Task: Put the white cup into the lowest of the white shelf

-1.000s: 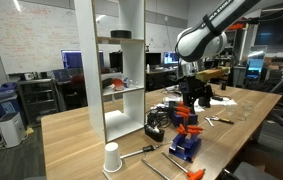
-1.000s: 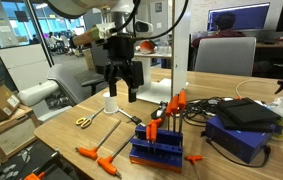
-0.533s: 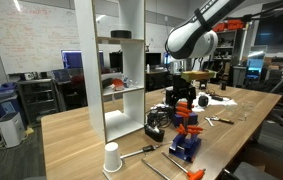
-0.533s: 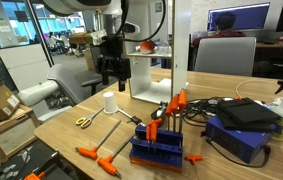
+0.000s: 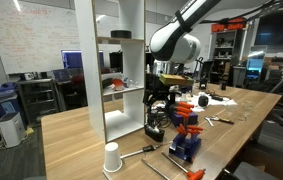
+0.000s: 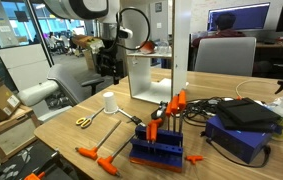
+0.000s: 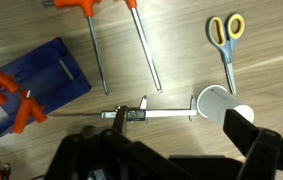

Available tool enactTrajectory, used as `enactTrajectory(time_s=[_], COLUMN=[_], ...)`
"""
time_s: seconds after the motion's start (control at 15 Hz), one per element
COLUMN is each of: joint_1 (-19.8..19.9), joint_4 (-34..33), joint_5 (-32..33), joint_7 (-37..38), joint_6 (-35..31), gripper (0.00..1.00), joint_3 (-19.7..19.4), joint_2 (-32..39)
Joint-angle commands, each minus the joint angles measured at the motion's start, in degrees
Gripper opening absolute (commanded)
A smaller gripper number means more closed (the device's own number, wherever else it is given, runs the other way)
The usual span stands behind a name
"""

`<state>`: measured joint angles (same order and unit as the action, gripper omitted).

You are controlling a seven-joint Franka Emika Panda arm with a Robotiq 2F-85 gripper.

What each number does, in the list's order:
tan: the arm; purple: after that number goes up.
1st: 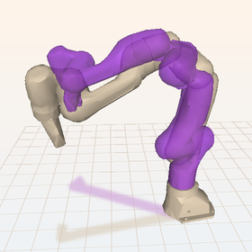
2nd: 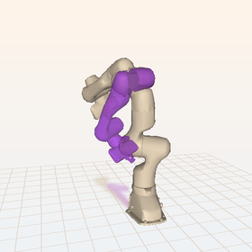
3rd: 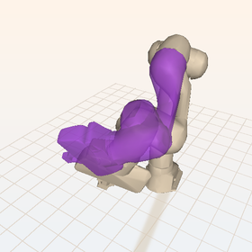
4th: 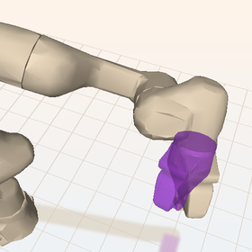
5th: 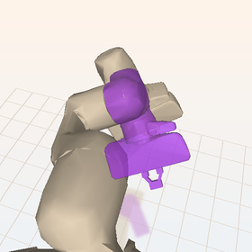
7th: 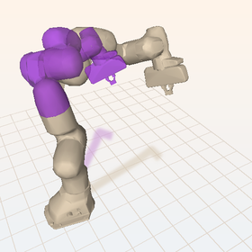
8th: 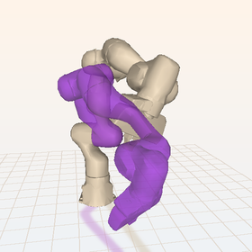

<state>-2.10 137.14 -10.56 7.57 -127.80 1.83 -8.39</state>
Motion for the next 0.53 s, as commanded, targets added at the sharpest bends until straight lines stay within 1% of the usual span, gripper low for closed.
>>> enactTrajectory(time_s=[0.0, 0.47], joint_1=[-1.20, -3.70], joint_4=[-4.20, -9.97], joint_5=[-3.75, -6.99], joint_7=[3.25, 11.98], joint_6=[-3.19, -5.40], gripper=[1.00, 1.00], joint_3=[1.27, 4.12], joint_2=[5.46, 14.73])
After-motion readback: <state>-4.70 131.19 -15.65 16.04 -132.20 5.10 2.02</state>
